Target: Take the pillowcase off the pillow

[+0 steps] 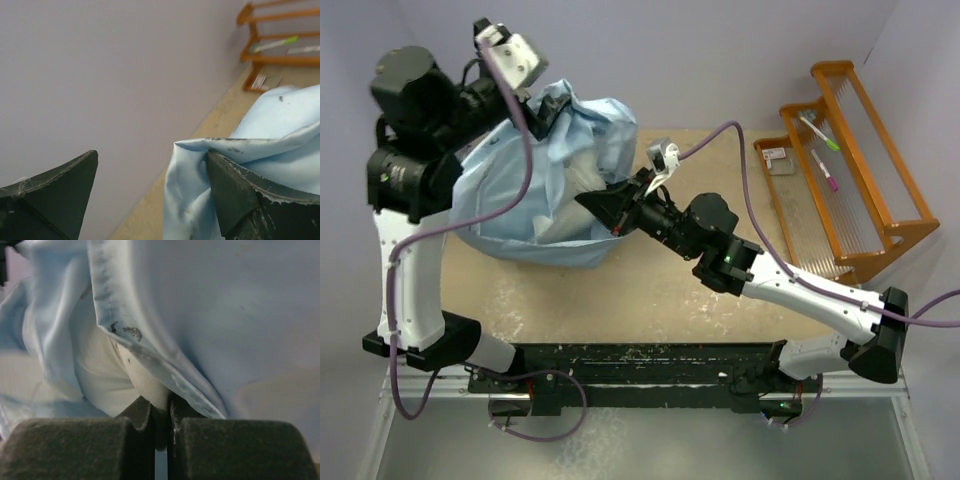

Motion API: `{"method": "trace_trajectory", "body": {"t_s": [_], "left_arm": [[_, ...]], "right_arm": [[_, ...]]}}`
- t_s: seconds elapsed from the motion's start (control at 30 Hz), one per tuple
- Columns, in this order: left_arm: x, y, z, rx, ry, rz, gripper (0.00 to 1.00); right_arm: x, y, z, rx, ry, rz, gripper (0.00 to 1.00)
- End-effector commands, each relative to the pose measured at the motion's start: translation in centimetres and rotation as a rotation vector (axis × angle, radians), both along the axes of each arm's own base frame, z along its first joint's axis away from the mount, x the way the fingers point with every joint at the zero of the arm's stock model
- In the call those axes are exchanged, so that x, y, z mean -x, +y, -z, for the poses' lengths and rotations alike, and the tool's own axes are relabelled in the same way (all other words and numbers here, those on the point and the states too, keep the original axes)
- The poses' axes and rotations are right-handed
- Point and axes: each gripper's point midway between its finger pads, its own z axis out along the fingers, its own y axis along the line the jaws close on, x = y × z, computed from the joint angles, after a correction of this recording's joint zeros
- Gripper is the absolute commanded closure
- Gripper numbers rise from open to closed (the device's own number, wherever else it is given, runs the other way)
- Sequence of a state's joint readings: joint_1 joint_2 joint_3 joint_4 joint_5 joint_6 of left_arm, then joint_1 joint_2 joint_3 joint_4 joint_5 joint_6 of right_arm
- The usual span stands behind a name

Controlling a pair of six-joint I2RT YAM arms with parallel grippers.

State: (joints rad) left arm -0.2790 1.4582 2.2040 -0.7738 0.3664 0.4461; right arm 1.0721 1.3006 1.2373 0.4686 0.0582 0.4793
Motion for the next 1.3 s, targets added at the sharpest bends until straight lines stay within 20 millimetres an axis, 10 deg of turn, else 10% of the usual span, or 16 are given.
{"method": "trace_trajectory", "body": {"t_s": [0.0,0.17,0.5,0.77,1.07,1.27], "left_arm": [[8.3,-4.1,-4.9,0.039,-0.068,0.342,0.08],[7.3,-4.8,-0.7,-0.062,0.007,0.339,0.09],[4.6,-7.0,-1.3,-0.076,-0.051,0.282,0.14],[3.8,-7.5,-5.2,0.043,-0.146,0.245,0.69],[6.0,-6.8,-7.7,0.125,-0.159,0.258,0.71],[3.8,-4.6,-10.3,0.194,-0.264,0.089,0.9]], "right_arm": [[1.4,-0.6,-8.1,-0.211,-0.101,-0.049,1.0],[1.2,0.3,-8.0,-0.188,-0.092,-0.059,1.0],[1.7,2.2,-8.0,-0.142,-0.099,-0.081,1.0],[2.1,2.7,-6.3,-0.093,-0.09,-0.067,1.0],[1.8,1.6,-4.0,-0.056,-0.066,-0.029,1.0],[1.5,0.5,-3.3,-0.029,-0.08,0.018,1.0]]}}
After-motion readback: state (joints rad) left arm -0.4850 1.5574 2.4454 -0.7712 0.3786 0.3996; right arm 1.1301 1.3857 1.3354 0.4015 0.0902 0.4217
